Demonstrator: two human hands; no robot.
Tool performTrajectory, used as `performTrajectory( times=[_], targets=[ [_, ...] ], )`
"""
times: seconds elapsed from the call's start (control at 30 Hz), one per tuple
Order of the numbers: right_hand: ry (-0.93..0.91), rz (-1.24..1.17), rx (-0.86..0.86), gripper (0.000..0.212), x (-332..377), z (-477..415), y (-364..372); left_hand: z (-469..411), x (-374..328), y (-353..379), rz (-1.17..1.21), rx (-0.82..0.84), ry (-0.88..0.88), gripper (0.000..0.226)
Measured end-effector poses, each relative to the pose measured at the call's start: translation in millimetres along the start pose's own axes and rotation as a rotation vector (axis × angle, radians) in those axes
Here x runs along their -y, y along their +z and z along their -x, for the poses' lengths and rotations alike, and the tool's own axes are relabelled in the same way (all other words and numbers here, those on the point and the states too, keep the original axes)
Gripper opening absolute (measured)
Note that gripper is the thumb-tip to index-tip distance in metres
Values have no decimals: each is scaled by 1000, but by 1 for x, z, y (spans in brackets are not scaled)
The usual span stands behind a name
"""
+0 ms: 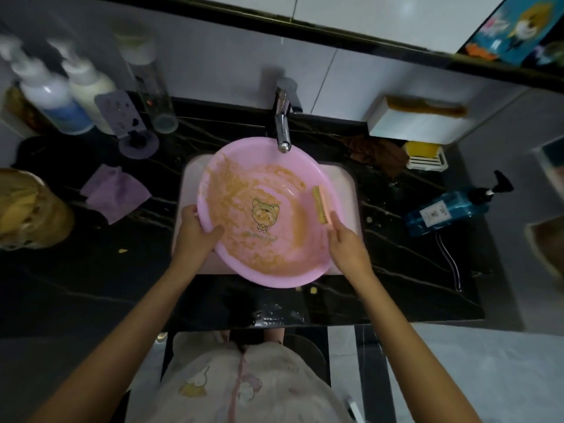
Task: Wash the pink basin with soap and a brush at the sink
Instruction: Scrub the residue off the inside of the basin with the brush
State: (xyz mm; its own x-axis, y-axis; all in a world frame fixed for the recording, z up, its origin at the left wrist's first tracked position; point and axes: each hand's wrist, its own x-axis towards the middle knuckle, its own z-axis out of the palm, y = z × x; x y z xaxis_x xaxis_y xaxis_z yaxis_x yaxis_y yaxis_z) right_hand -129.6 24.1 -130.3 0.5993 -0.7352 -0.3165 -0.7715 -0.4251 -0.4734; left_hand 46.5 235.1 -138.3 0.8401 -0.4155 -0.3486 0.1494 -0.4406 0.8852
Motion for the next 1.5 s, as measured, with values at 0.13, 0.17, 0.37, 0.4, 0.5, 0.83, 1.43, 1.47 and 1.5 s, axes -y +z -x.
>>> performTrajectory(
  times=[0.13, 0.17, 0.37, 0.4, 0.5, 0.83, 1.43, 1.47, 1.5],
  targets=[
    [-91, 40, 134, 52, 41, -32, 37, 0, -5, 6, -81, -57, -1, 49],
    [-92, 61, 153, 55, 47, -42, 47, 0, -6, 8, -103, -56, 2, 48],
    [175, 588, 279, 53, 63, -32, 83, -2, -4, 7, -115, -54, -24, 49],
    [202, 593, 327, 49, 65, -19, 86, -2, -4, 8, -120, -52, -19, 48],
    [181, 397, 470, 36, 83, 5, 87, -5, -6, 8, -144, -56, -14, 49],
    [72, 246, 230, 58, 105, -67, 81, -3, -10, 8, -211, -68, 31, 56],
    [-186, 262, 623, 61, 105, -30, 97, 2, -19, 11, -335, -124, -100, 75],
    [-186, 281, 559, 61, 107, -48, 93, 1, -18, 11, -348, -117, -95, 76],
    [-162, 298, 494, 62, 105, -65, 88, 1, -18, 11, -355, -110, -93, 74]
  ],
)
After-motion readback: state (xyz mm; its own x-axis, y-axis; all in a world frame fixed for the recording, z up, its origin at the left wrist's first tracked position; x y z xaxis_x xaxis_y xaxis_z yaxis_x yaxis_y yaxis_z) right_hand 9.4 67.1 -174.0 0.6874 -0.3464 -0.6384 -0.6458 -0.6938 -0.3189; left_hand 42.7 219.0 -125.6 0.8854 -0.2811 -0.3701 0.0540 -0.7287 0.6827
